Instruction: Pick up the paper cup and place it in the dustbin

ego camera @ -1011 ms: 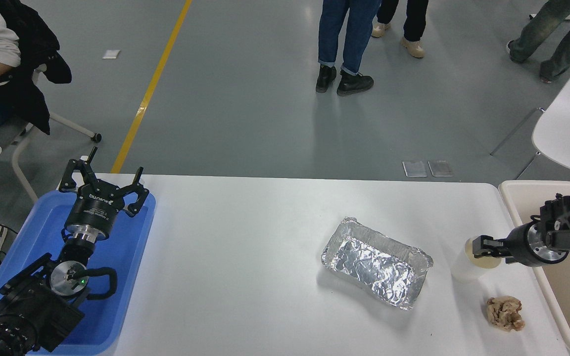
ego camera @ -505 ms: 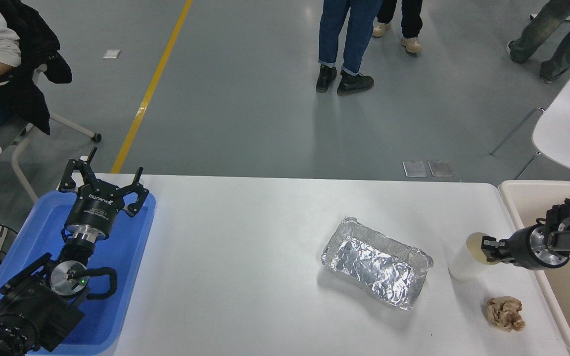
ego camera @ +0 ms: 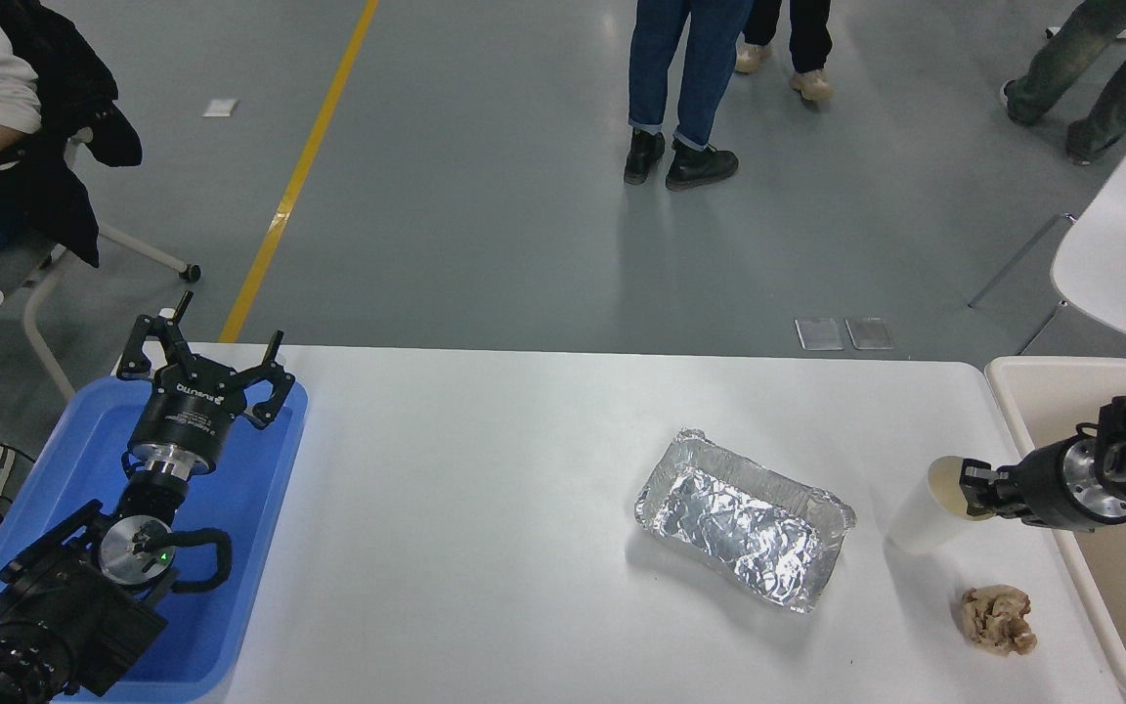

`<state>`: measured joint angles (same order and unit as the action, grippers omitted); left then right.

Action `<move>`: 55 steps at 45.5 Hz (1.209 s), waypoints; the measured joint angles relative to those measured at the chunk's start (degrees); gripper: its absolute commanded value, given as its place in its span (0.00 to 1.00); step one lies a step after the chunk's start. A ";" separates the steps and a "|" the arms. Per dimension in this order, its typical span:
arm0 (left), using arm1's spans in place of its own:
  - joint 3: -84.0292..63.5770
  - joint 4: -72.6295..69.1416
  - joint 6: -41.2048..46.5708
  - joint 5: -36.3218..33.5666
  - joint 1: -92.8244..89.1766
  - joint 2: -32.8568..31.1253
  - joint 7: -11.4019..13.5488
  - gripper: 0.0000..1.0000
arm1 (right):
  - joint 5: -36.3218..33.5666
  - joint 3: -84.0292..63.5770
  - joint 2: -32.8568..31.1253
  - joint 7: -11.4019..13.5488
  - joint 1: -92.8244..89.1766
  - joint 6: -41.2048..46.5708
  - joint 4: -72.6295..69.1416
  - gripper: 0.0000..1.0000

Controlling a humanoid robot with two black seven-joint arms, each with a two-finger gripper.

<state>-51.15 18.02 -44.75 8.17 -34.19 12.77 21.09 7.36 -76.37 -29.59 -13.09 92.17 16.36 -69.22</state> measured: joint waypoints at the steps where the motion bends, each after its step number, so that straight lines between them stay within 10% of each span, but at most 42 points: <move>1: 0.00 -0.01 0.00 -0.02 0.00 0.00 -0.01 1.00 | 0.09 -0.42 -0.04 -0.01 1.27 0.75 -0.85 0.00; 21: 0.00 -0.01 0.01 -0.02 0.00 0.05 -0.07 1.00 | 1.33 -9.23 0.42 -0.07 27.50 23.80 -10.08 0.00; 55: 0.00 -0.01 0.03 -0.01 0.00 0.05 -0.08 1.00 | 1.29 -18.64 2.99 -0.08 50.51 28.49 -11.05 0.00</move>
<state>-51.15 18.02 -44.72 8.16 -34.19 12.82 21.01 8.64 -95.02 -26.59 -13.18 142.68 44.86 -80.27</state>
